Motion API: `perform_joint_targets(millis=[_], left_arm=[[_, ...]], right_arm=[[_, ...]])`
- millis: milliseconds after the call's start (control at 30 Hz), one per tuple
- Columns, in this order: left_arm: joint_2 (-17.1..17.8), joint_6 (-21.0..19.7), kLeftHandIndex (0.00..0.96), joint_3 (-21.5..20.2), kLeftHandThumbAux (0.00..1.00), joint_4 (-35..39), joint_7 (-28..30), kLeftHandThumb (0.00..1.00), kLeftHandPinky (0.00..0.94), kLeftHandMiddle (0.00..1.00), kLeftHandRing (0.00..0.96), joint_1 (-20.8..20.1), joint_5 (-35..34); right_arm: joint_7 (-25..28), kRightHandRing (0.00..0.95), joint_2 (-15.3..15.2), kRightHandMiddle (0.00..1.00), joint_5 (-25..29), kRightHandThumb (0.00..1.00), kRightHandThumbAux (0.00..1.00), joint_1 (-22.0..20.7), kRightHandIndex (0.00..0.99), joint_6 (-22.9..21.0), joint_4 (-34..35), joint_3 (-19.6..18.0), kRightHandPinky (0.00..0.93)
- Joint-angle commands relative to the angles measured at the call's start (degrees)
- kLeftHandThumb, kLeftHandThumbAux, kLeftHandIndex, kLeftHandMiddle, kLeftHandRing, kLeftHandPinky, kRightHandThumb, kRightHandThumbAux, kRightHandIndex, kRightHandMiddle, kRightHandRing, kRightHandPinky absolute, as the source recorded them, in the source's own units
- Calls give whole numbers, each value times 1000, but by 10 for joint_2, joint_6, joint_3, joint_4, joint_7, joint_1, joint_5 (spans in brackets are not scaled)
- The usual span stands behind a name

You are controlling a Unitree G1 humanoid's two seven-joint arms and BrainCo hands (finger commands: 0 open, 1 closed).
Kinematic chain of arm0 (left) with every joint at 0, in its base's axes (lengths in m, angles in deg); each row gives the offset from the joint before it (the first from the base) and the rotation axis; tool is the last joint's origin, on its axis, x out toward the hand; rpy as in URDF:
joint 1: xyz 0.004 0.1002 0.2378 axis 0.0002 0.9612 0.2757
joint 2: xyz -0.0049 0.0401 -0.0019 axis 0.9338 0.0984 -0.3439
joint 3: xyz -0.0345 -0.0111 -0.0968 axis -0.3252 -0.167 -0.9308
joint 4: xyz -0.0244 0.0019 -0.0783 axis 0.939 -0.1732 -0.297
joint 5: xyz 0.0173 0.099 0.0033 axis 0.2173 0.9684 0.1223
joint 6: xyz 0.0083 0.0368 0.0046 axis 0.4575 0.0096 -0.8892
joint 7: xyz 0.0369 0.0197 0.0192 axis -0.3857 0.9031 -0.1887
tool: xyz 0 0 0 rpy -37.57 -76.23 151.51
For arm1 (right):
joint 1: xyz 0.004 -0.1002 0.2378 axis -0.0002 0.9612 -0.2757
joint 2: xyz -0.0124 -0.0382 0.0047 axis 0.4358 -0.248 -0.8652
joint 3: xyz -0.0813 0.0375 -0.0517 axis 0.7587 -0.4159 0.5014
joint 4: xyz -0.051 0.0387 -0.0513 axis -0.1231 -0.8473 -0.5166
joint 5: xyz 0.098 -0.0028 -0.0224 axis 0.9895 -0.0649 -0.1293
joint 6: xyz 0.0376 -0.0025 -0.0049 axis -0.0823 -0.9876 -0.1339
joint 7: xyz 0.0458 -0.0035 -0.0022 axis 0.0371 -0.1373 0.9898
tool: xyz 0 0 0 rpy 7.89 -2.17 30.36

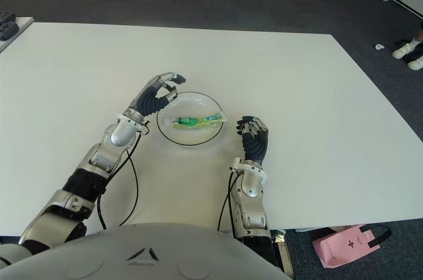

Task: Put the toothpaste on the table into the plate.

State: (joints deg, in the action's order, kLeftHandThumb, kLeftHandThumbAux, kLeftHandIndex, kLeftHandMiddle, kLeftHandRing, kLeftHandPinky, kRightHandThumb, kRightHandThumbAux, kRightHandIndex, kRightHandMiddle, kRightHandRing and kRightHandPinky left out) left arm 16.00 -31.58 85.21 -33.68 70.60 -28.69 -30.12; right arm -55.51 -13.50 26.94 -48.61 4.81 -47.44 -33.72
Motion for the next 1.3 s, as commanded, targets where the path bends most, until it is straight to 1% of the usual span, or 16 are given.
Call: perform_joint_targets(millis=[33,200,400,867,1000,1100,1300], left_arm=[[-33,-42,432,-31,717,30,7,704,716,691,701,30,-66],[-66,-79,433,-57,718,68,17,705,715,719,720,67,-139],[-85,-105,435,-81,717,81,25,707,708,721,716,77,-190],[-90,-139,437,-108,714,92,22,711,692,713,699,84,-209],[-89,-169,437,-113,713,99,12,711,697,712,699,88,-204],[-89,-182,437,-116,714,103,10,710,707,715,702,91,-202],[-89,-220,436,-121,716,110,11,709,706,722,708,98,-203]], right_arm=[[8,519,45,530,16,704,727,29,429,-30,-45,-1,515],[12,518,47,529,18,705,727,24,429,-21,-54,-5,516],[15,520,47,530,18,705,727,20,430,-11,-62,-5,517],[23,517,48,536,23,706,725,12,431,6,-77,-9,509],[19,517,51,535,29,706,725,9,430,-1,-76,-11,513],[18,518,52,535,29,706,725,8,431,-3,-77,-12,515],[20,520,49,543,22,706,724,4,431,12,-87,-10,512]])
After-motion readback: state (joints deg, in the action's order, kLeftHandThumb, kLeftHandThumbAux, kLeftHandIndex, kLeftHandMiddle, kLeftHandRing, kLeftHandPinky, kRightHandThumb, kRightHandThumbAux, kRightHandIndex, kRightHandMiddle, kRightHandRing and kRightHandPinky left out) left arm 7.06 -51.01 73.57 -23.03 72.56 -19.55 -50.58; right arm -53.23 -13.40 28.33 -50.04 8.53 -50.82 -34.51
